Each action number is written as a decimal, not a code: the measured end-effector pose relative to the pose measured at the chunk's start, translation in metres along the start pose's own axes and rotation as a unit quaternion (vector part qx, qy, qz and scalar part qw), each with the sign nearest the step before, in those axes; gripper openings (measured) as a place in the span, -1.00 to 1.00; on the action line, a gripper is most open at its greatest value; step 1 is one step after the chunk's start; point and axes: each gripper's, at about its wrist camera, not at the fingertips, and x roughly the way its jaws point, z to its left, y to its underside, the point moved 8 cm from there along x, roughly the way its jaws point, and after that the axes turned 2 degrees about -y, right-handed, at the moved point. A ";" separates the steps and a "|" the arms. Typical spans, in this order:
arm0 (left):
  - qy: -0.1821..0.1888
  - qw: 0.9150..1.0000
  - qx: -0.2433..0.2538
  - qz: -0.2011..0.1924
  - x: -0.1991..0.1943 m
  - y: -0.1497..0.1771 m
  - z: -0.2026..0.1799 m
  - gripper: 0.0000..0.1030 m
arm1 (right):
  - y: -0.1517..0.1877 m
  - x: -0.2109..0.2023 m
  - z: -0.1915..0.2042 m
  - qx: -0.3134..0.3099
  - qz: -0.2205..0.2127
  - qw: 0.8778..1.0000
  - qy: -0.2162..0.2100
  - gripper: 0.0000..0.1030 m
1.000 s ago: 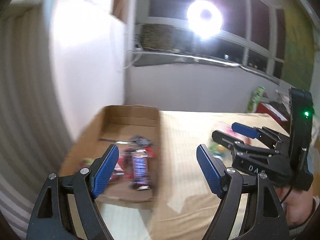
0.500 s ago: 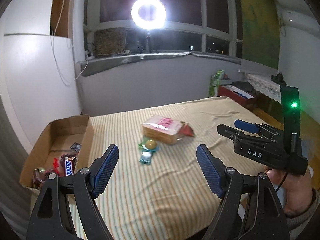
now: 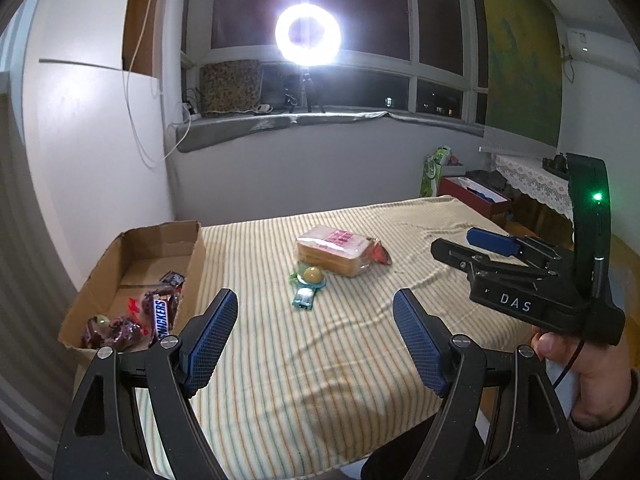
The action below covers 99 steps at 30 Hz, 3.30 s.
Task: Organize snacks
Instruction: 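Move both open tools back over the remaining snacks on the bed, then grasp the green-wrapped candy with the left tool while the right tool grasps the red jelly pouch, then carry the green candy and red jelly pouch over the cardboard box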
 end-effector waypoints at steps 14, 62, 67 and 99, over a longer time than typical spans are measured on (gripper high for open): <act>0.019 0.994 -0.023 0.106 0.137 0.027 0.019 0.55 | 0.021 0.129 -0.060 -0.007 0.135 0.990 0.046 0.38; 0.061 0.984 -0.085 0.141 0.123 0.053 0.030 -0.62 | 0.049 0.072 -0.059 0.042 0.107 0.993 0.004 -0.47; 0.055 0.987 -0.076 0.132 0.122 0.048 0.024 -0.62 | 0.049 0.071 -0.059 0.043 0.101 0.994 0.002 -0.47; 0.005 0.992 -0.031 -0.125 -0.061 -0.075 0.049 -0.62 | -0.088 -0.055 0.093 -0.079 -0.058 0.995 -0.010 -0.47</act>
